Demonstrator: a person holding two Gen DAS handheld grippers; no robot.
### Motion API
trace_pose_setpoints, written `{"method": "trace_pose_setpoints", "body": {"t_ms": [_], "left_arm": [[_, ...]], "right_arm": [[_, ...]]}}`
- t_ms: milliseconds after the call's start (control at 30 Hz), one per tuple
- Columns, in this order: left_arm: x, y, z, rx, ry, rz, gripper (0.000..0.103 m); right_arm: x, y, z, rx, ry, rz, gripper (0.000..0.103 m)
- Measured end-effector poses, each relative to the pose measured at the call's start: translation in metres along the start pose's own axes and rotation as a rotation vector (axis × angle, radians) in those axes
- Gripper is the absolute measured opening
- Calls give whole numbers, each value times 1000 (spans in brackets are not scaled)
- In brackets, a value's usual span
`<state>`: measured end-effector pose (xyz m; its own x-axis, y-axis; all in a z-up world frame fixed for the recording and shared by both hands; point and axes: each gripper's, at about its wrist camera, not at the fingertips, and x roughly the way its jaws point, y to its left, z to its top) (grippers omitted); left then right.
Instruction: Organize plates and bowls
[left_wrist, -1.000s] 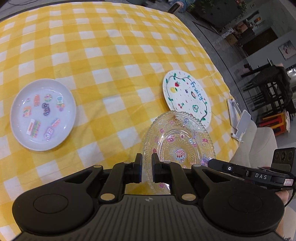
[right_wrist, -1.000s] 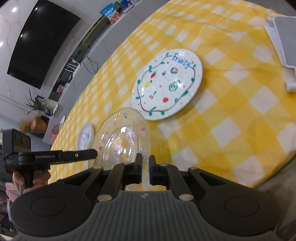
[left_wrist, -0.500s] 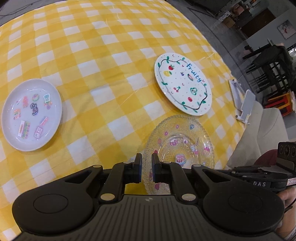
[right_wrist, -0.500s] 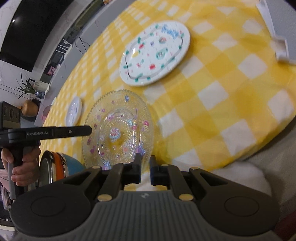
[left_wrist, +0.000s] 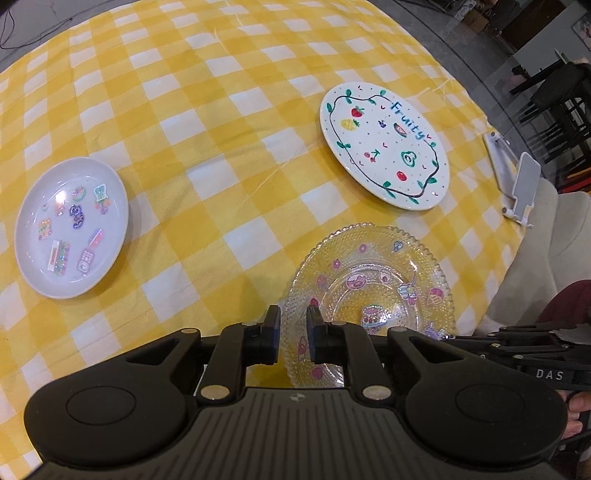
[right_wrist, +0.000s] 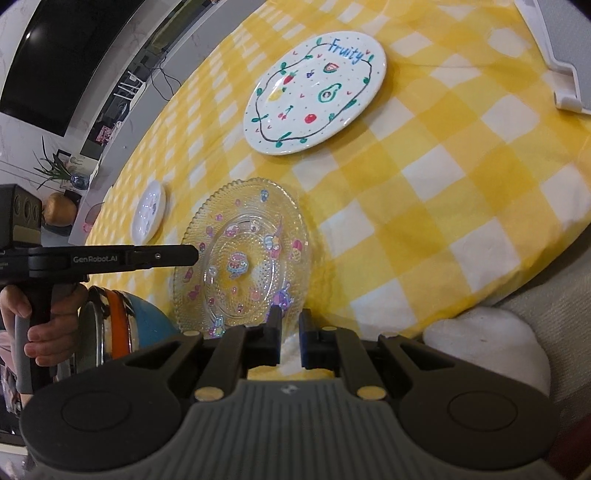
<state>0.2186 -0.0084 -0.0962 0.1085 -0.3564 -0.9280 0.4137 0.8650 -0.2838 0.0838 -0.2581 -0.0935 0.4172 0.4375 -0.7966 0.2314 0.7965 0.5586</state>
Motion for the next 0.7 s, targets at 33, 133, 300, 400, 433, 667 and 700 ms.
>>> {"method": "trace_pose_setpoints", "body": {"t_ms": [33, 133, 300, 400, 433, 667, 700], "left_arm": [[0, -1, 0, -1, -1, 1, 16], [2, -3, 0, 4, -1, 9, 16], [2, -7, -1, 4, -6, 32, 17], [2, -10, -2, 14, -7, 46, 19], [1, -11, -2, 21, -14, 51, 19], [-6, -16, -6, 34, -73, 79, 21], [-8, -16, -6, 31, -80, 77, 23]], "right_arm": [[0, 1, 0, -3, -5, -5, 7], [-1, 2, 1, -13, -19, -21, 7], [-2, 5, 1, -35, -24, -33, 8], [-2, 5, 2, -43, -27, -42, 9], [-2, 6, 2, -48, -31, -47, 9], [-5, 15, 2, -126, -89, -124, 16], [-6, 14, 3, -124, -91, -124, 16]]}}
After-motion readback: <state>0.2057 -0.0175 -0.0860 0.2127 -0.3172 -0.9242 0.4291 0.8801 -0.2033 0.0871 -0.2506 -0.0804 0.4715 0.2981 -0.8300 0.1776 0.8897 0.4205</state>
